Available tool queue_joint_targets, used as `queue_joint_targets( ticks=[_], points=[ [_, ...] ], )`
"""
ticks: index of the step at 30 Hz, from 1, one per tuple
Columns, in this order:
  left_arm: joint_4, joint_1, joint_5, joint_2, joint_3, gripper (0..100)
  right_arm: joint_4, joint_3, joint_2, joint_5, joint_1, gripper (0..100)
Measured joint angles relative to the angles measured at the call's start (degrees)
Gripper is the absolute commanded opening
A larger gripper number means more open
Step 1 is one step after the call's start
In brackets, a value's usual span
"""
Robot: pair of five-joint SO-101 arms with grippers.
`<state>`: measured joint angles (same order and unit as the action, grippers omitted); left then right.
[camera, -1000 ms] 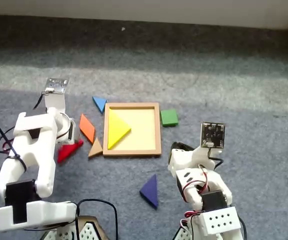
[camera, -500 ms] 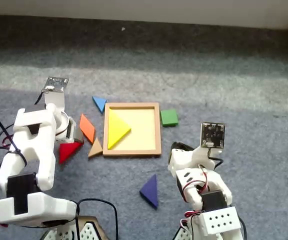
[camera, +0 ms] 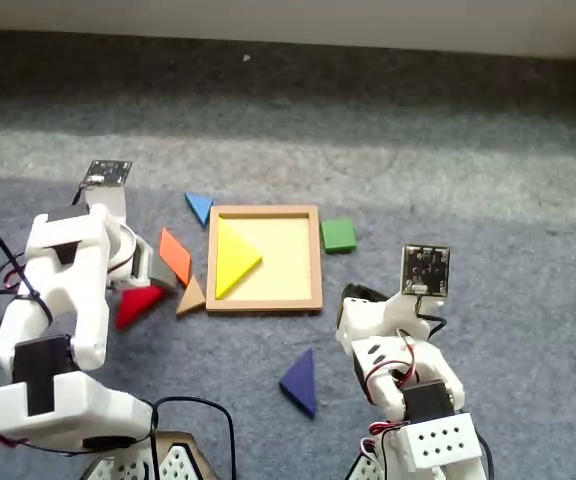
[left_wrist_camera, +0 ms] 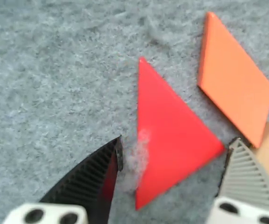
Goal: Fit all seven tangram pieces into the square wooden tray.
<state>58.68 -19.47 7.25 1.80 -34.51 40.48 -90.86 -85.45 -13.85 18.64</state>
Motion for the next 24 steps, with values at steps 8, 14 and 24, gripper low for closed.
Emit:
queue_joint_targets(
  ticks=[8, 14, 24],
  points=[
    [3.96, 0.53, -0.53, 8.18, 6.59, 25, 0.0, 0.0, 0.0, 0.0, 0.0, 4.4],
    [4.92, 0.7, 0.09, 9.05, 7.91, 20, 0.0, 0.0, 0.0, 0.0, 0.0, 4.4],
    [4.92, 1.14, 4.4, -1.23, 3.34, 20, 0.0, 0.0, 0.0, 0.0, 0.0, 4.4]
  ],
)
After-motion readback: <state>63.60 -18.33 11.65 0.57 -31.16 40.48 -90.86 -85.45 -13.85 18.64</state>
